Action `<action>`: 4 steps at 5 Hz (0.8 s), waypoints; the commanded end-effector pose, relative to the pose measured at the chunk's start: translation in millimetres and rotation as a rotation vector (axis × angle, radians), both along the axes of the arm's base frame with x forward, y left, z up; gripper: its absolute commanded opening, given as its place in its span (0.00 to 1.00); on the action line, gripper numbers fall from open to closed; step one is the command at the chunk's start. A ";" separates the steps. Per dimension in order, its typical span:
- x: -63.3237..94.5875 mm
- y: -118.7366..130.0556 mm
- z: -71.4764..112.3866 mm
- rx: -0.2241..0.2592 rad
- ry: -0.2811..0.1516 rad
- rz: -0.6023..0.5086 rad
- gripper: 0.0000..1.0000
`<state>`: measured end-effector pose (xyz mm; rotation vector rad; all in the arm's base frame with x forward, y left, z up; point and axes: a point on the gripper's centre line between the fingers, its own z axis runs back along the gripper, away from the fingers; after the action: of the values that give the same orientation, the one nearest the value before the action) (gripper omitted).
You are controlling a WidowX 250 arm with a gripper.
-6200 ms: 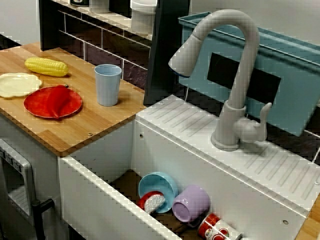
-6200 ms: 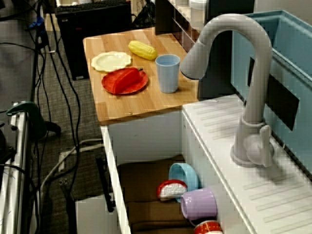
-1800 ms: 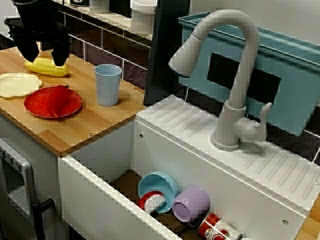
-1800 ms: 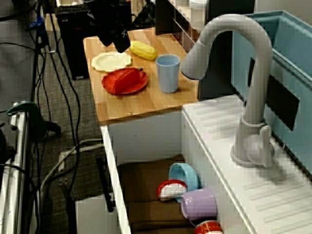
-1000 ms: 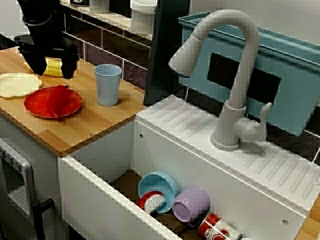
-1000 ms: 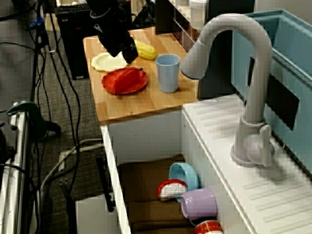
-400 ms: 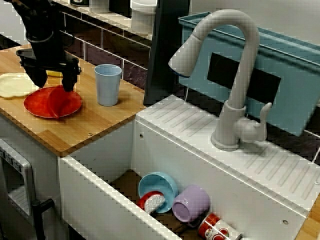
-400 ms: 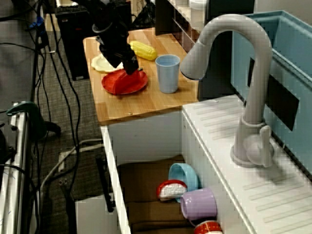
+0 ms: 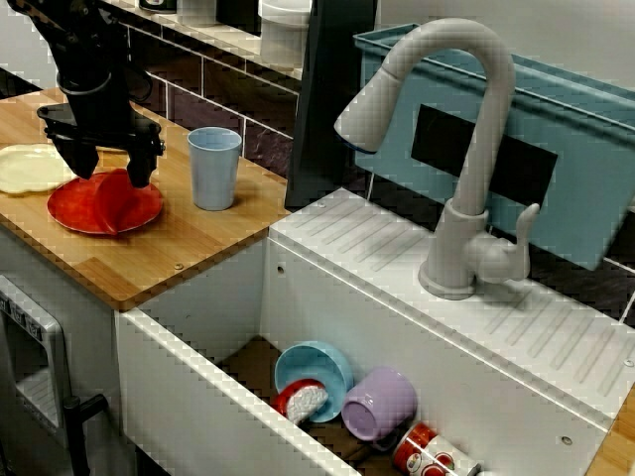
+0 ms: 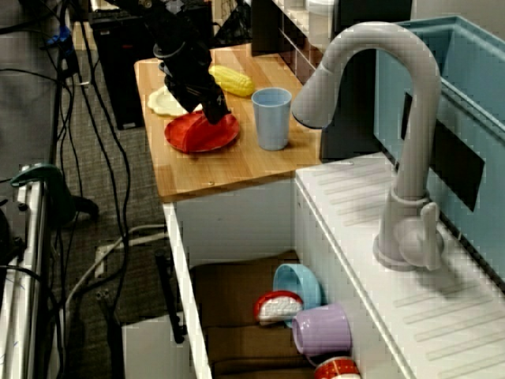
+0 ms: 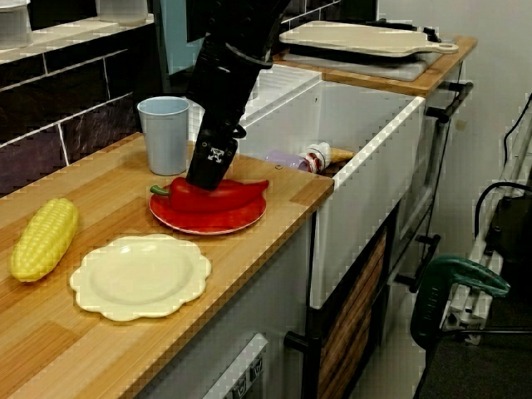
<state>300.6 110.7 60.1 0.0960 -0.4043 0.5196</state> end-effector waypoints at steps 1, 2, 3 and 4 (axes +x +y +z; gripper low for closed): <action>-0.4 10.5 -4.8 0.061 0.003 -0.029 1.00; -0.7 15.5 -6.6 0.058 -0.004 -0.021 1.00; -2.3 17.0 -10.2 0.058 -0.010 -0.008 1.00; -3.1 16.9 -12.5 0.055 -0.010 0.004 1.00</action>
<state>297.2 123.0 39.7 0.1420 -0.4060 0.5145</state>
